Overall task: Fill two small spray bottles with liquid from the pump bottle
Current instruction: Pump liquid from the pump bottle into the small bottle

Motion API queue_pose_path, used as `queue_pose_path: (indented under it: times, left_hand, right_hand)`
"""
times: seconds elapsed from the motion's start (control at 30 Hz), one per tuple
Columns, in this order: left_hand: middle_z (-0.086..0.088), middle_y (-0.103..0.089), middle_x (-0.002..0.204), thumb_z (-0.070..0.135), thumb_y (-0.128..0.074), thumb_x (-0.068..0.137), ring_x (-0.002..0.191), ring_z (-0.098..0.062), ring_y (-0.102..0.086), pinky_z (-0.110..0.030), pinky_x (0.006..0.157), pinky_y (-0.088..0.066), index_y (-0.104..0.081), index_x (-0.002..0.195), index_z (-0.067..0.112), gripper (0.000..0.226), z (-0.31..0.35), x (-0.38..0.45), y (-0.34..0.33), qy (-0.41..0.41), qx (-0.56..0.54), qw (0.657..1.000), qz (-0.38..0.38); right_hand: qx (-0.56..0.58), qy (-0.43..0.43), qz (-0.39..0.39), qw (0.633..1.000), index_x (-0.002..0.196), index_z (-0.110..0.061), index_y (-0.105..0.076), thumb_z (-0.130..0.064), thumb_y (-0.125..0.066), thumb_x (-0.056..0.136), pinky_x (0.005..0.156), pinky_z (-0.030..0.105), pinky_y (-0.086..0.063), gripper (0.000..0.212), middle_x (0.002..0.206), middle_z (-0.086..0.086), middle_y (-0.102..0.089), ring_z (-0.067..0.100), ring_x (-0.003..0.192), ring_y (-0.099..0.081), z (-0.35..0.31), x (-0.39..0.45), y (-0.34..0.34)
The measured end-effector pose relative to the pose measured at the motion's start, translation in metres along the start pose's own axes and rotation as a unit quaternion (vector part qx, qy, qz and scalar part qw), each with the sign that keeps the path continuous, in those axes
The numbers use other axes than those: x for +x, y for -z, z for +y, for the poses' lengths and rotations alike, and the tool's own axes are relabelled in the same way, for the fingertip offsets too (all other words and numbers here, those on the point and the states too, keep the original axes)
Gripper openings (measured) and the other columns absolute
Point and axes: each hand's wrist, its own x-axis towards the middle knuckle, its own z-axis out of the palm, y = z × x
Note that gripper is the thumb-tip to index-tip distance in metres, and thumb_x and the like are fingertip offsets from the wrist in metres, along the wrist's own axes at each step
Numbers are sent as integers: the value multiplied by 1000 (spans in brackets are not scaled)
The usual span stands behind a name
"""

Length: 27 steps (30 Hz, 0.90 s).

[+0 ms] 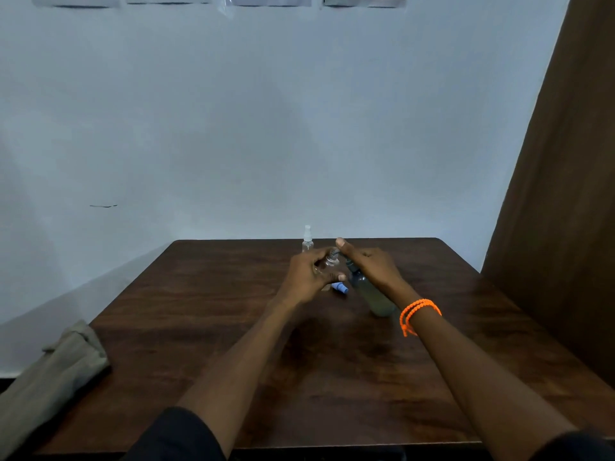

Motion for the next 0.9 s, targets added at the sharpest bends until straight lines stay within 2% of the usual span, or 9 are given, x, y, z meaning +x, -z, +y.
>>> queue_pose_path:
  times: [0.13, 0.2, 0.27, 0.37, 0.5, 0.57, 0.67, 0.8, 0.9]
  left_hand:
    - [20, -74, 95, 10, -91, 73, 85, 8, -69, -13, 74, -53, -73, 120, 21, 51, -5, -7, -2, 24, -13, 1000, -8]
    - [15, -76, 100, 11, -91, 74, 88, 5, -70, -12, 75, -52, -74, 120, 20, 50, -5, -8, -4, 27, -20, 999, -4]
    - [12, -77, 105, 12, -91, 73, 90, 7, -69, -11, 79, -50, -74, 124, 16, 54, -4, -6, -5, 23, -18, 1000, 6]
    - [10, -76, 105, 11, -92, 71, 86, 13, -67, -9, 79, -49, -73, 125, 14, 58, -4, -2, -5, 28, -9, 1000, 5]
    - [12, -74, 99, 10, -92, 72, 80, 20, -61, -6, 74, -44, -73, 125, 14, 57, -5, -4, -6, 18, 8, 1000, -7]
    - [12, -74, 100, 10, -92, 71, 81, 21, -61, -7, 75, -45, -74, 125, 15, 57, -7, -4, -7, 20, 9, 1000, 4]
    - [10, -74, 108, 14, -94, 68, 88, 14, -64, -5, 79, -47, -72, 128, 15, 63, -7, -4, -5, 34, 8, 999, 20]
    - [6, -76, 107, 10, -94, 68, 87, 9, -66, -7, 77, -48, -73, 125, 13, 60, -6, -6, -3, 32, 14, 999, 4]
    - [8, -75, 101, 7, -93, 69, 87, 1, -68, -7, 71, -50, -74, 122, 12, 57, -5, -6, -2, 37, 12, 999, 10]
  right_hand:
    - [34, -2, 74, 997, 57, 4, -64, -69, -80, 81, 52, 22, -43, 78, 55, 14, -63, 12, 51, -56, 7, -9, -8]
    - [-47, -7, 78, 996, 63, 6, -61, -87, -65, 79, 57, 32, -42, 94, 62, 22, -64, 18, 52, -56, 6, -11, -9]
    - [-135, -19, 75, 988, 67, 3, -63, -95, -47, 80, 62, 37, -46, 99, 60, 14, -67, 24, 59, -65, 3, -11, -9]
    - [-163, -18, 74, 984, 64, -1, -65, -90, -44, 83, 63, 38, -45, 93, 57, 8, -68, 27, 65, -67, 0, -7, -8]
    - [-228, 30, 50, 972, 69, -11, -62, -71, -42, 80, 53, 36, -33, 65, 55, 9, -60, 36, 67, -63, 2, -5, -6]
    - [-217, 22, 62, 974, 70, -7, -66, -75, -43, 82, 54, 35, -36, 72, 57, 8, -64, 33, 66, -65, 2, -5, -8]
    - [-194, 4, 69, 979, 52, -10, -60, -85, -47, 88, 57, 34, -39, 84, 56, 6, -68, 24, 59, -63, 0, -6, -10]
    - [-213, 12, 64, 975, 59, -3, -63, -75, -46, 85, 60, 38, -45, 78, 55, 8, -66, 32, 66, -66, -1, -2, -11]
    - [-219, 17, 61, 974, 53, -6, -60, -82, -44, 86, 59, 36, -42, 84, 55, 8, -66, 30, 64, -66, -1, -1, -11]
